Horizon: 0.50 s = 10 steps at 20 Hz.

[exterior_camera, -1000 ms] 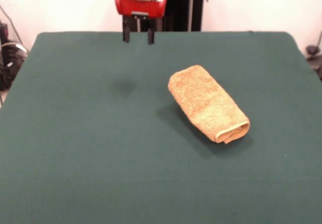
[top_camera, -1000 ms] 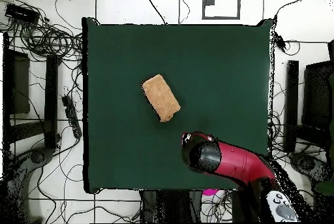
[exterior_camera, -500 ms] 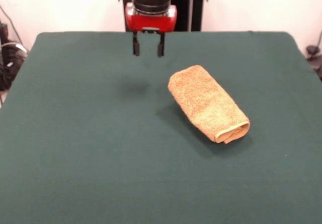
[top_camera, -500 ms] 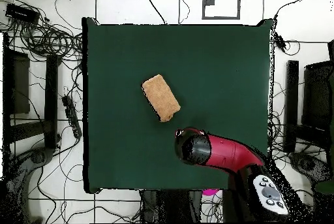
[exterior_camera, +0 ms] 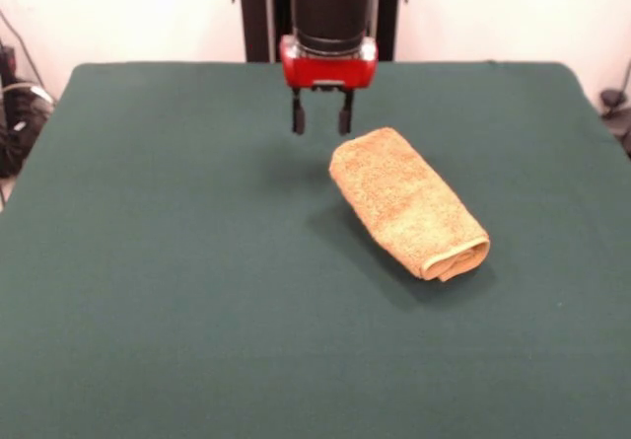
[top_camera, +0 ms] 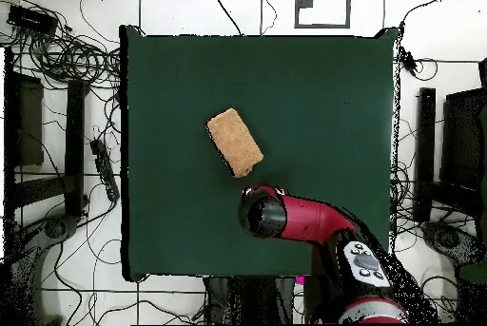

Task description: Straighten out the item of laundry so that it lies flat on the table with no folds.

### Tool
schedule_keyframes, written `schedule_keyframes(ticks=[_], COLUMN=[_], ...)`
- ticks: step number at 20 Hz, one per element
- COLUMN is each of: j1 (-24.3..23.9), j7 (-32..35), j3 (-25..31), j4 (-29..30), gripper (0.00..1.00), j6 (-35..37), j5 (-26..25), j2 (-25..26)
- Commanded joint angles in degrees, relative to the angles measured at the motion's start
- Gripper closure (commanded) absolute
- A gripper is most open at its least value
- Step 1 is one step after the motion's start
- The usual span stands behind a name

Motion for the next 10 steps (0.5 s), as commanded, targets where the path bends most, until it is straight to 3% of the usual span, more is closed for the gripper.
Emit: schedule_keyframes(ticks=[1,6,10], j1=[4.40,6.33,6.39], j7=[14.99,15.02,14.96], j3=[5.72,6.77,7.03], j4=[-4.52,-5.85,-4.99], gripper=[0.00,0.00,0.00], j6=[-6.31,-7.62,-7.02], j5=[6.07,9.19,11.53], j2=[4.72,6.69,5.40])
